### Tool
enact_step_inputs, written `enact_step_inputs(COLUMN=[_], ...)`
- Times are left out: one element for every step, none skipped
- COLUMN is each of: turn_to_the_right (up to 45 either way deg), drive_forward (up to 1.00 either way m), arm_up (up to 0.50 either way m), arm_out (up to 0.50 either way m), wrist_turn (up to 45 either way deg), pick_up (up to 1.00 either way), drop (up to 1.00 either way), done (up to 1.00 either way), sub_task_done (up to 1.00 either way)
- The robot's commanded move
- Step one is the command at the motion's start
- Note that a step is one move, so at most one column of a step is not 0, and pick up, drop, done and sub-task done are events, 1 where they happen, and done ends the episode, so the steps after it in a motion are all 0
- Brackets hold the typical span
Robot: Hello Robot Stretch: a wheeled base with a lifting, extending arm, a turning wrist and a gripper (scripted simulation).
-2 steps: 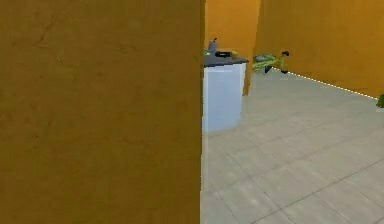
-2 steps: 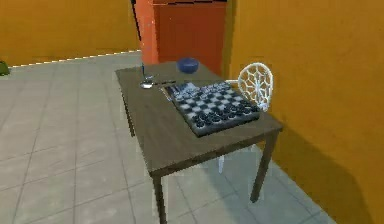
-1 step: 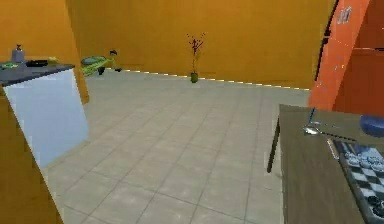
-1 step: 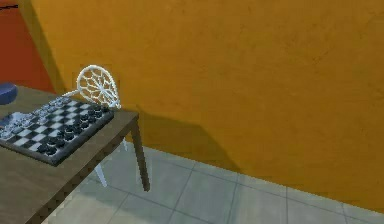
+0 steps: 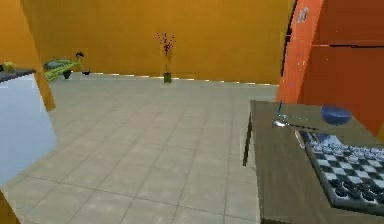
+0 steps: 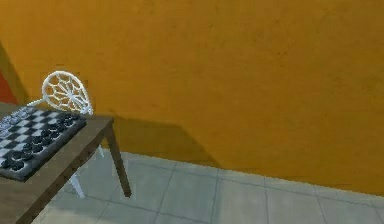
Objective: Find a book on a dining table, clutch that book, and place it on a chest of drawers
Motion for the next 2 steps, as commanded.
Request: enact_step_inputs(turn_to_the_right=[3.0, 0.0], drive_forward=[0.0, 1.0], arm_up=[0.0, 0.0], arm_out=[0.0, 0.0], wrist_turn=[0.0, 0.0], pick_up=[0.0, 0.0], drop=[0.0, 0.0], done=[0.0, 0.0], sub_task_done=[0.0, 0.0])
